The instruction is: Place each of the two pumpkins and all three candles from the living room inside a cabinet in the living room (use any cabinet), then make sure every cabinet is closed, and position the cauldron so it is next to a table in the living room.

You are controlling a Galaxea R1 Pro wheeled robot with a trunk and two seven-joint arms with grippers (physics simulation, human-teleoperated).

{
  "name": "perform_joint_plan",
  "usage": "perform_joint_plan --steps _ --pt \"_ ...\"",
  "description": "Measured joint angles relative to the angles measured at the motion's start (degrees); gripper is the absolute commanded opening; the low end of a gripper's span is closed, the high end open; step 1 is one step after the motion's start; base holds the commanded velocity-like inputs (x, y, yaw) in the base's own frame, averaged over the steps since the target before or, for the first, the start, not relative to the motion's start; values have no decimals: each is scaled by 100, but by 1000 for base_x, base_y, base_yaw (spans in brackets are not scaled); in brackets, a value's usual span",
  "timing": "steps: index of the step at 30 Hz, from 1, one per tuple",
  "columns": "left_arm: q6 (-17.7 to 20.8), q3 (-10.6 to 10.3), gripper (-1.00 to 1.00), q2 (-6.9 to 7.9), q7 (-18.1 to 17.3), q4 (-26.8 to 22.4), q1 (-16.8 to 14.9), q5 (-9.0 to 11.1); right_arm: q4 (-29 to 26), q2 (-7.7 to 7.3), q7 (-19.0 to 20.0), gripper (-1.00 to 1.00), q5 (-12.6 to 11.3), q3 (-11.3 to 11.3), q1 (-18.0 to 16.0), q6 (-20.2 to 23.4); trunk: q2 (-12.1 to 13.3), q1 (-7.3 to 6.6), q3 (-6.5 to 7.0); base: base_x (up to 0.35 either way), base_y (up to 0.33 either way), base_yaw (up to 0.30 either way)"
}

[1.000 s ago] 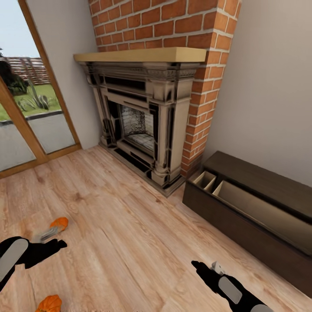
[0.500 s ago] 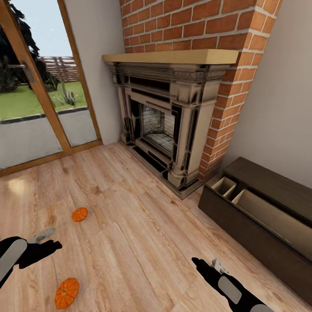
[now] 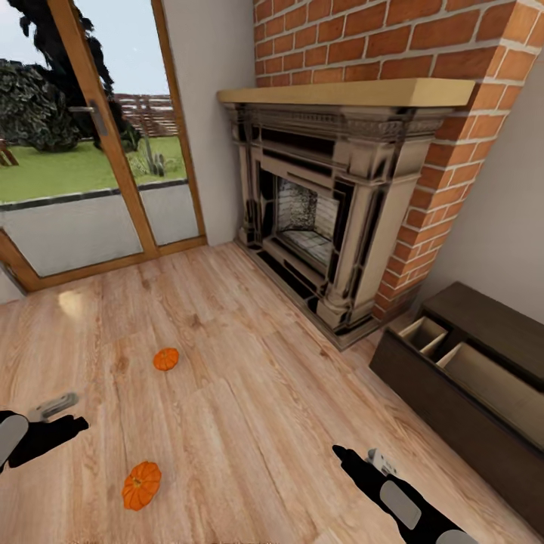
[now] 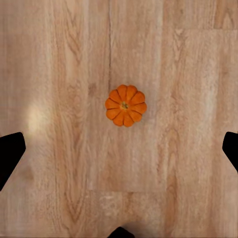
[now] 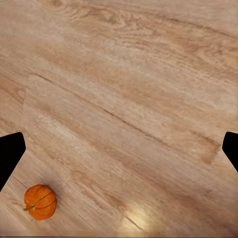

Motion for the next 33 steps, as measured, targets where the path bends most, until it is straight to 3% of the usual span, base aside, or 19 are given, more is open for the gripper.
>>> perform_joint_plan --steps 2,6,9,17,33 --pt "3 6 100 8 1 -1 2 -9 -5 3 8 100 14 45 0 -2 0 0 -9 11 3 145" --pt "1 14 100 88 4 -2 3 -75 -6 1 47 100 264 423 1 -134 0 -2 -14 157 104 37" --pt "-1 15 100 104 4 2 4 -113 -2 1 54 100 329 504 1 -286 0 -3 -15 258 133 121" --pt "-13 8 100 101 1 8 8 -160 10 6 -6 100 363 541 -1 -452 0 -2 0 237 -59 260" --pt "-15 -65 100 83 2 9 6 -161 5 10 -24 100 375 543 -1 -455 0 0 43 19 -300 282"
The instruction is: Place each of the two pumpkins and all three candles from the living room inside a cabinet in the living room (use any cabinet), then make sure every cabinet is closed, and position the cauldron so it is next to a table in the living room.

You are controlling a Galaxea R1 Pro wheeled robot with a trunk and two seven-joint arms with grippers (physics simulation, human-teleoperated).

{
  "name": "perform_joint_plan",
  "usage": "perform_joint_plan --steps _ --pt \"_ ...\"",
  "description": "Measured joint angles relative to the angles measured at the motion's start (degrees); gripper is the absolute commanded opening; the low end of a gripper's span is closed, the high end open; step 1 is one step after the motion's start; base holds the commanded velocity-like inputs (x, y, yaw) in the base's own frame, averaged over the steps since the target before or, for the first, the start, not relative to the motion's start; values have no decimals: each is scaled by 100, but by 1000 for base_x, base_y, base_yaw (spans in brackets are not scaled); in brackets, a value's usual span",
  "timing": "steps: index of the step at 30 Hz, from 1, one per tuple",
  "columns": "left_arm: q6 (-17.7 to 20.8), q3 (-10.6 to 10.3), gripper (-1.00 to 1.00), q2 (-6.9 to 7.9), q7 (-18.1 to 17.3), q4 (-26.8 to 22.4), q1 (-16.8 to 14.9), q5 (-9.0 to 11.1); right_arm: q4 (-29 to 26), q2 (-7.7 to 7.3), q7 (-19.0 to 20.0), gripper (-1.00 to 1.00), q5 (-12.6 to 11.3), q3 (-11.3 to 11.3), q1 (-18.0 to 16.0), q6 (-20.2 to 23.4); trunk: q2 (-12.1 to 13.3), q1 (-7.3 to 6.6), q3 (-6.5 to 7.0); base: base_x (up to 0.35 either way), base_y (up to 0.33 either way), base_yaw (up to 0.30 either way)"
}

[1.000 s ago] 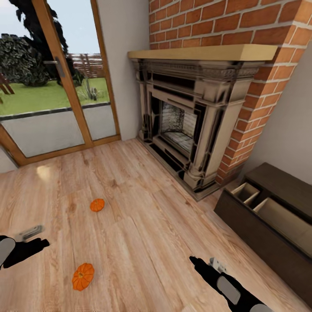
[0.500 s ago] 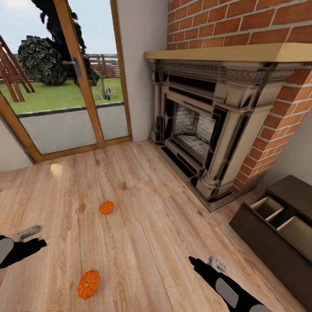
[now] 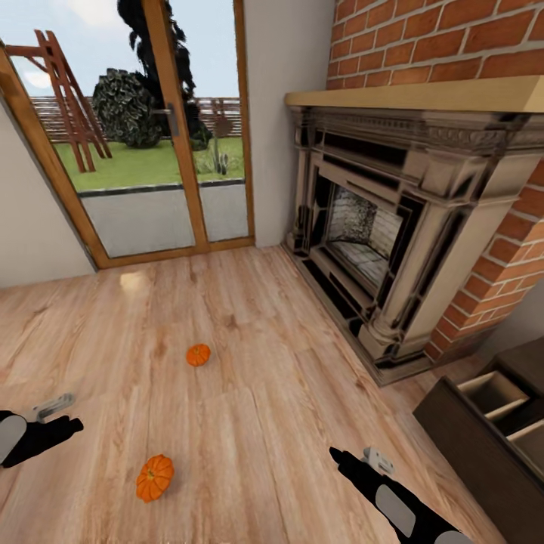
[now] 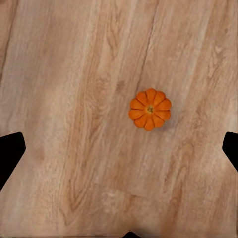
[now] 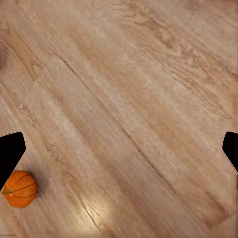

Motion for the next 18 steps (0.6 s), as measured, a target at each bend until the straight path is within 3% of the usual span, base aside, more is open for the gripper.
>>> perform_joint_plan --steps 8,18 --pt "1 -8 100 -17 12 0 0 -7 -1 0 2 100 0 0 0 6 0 0 22 15 -278 283" --pt "-5 -27 100 -24 39 -1 -1 -8 -2 -5 4 100 2 1 1 10 0 -3 51 231 -36 283"
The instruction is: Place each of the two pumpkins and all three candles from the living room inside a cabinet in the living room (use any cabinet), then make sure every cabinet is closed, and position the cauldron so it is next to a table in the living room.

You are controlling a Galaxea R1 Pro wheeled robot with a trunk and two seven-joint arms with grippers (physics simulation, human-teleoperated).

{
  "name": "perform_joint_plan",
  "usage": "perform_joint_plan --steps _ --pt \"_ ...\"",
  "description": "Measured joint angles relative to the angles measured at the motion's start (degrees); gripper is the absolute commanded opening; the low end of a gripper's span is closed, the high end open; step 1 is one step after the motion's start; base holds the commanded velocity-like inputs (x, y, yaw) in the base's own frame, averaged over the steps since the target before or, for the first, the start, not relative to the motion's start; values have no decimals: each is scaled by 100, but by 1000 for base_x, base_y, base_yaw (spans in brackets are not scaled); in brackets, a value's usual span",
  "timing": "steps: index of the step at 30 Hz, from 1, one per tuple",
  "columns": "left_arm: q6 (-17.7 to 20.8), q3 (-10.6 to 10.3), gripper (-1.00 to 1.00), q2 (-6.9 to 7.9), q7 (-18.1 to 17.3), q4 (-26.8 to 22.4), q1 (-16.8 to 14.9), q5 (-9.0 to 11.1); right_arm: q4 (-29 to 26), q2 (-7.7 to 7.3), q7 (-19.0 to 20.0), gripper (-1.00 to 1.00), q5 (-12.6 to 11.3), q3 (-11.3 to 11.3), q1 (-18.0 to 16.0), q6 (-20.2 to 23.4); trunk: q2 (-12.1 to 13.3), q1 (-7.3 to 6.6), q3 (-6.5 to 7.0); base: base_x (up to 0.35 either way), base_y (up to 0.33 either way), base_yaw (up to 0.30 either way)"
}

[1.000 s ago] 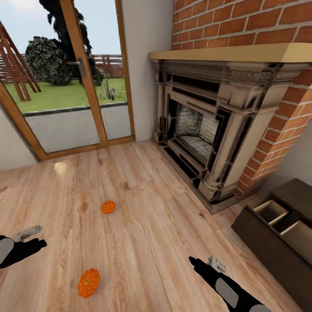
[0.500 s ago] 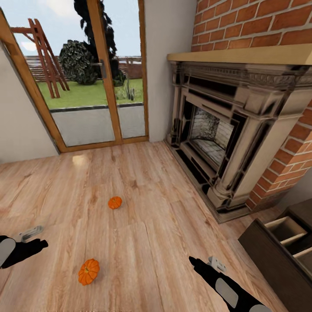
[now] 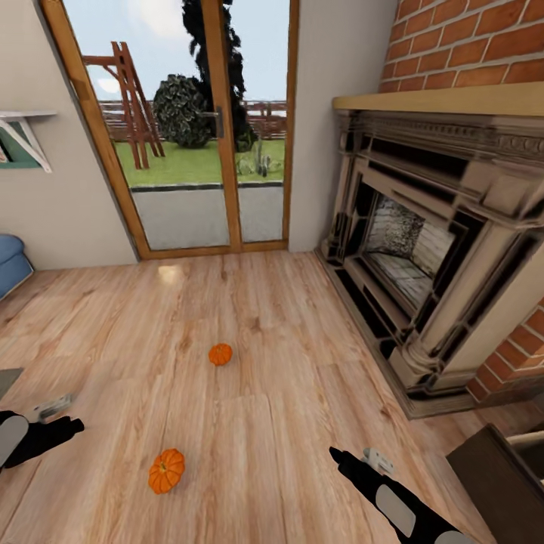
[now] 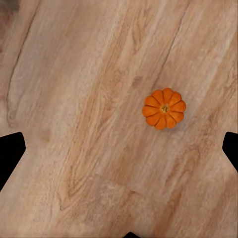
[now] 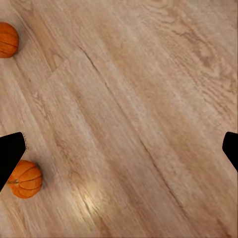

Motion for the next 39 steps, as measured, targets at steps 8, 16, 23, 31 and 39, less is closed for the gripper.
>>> perform_joint_plan --steps 8,16,23,31,39 --pt "0 -121 100 -4 15 1 -1 -1 -9 -5 75 100 -9 0 1 -8 0 0 8 321 -1 125" --pt "-1 -131 100 -4 15 1 1 -1 -16 -5 94 100 -3 8 1 -18 0 0 8 287 -7 5" --pt "-227 -308 100 142 -209 -223 78 101 -76 -14 130 100 -58 113 -40 45 1 3 8 0 0 0" --pt "-487 -361 100 -107 -468 -388 262 28 62 -45 131 100 -13 107 -18 35 1 3 8 0 0 0" --pt "-746 -354 100 -119 -724 -394 287 30 68 -57 131 100 -13 109 -17 17 1 3 8 0 0 0"
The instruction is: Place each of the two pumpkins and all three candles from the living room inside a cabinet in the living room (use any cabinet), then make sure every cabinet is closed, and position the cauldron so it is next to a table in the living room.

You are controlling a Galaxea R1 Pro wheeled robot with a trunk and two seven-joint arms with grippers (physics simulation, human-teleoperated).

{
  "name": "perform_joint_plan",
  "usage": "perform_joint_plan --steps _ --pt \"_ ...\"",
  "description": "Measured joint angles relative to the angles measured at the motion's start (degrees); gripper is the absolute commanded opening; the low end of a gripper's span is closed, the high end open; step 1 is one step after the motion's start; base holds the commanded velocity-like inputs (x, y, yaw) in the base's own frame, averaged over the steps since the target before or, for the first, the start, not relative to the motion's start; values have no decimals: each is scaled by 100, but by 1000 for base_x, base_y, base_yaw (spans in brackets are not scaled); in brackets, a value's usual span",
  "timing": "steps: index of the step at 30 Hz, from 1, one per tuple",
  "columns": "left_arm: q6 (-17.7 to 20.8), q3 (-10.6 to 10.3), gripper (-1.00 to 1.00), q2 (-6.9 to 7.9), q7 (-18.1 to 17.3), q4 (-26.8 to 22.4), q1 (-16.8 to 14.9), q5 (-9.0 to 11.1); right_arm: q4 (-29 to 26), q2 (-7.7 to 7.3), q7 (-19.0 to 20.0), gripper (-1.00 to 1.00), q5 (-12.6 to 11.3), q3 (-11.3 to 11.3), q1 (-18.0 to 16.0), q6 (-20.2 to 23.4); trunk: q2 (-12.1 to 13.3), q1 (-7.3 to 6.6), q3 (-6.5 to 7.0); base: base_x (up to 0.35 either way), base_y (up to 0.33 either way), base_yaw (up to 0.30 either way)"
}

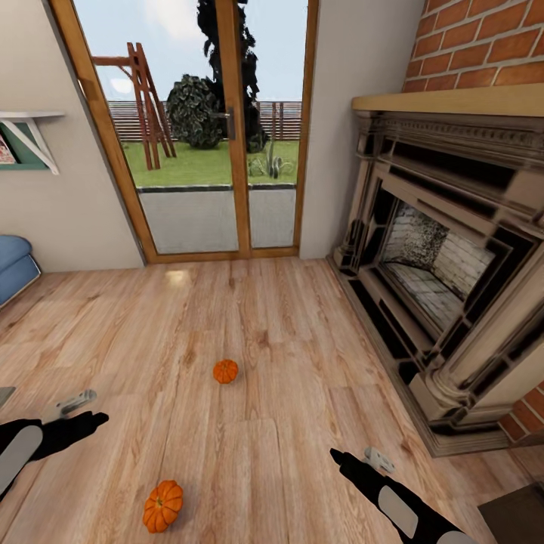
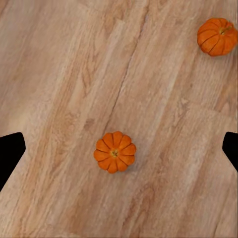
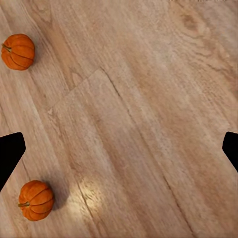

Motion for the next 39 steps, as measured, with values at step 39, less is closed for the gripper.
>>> perform_joint_plan --steps 39 --pt "-1666 -142 100 -626 787 -172 -7 -32 -69 5 88 100 12 4 0 -18 -1563 856 -700 0 0 0"
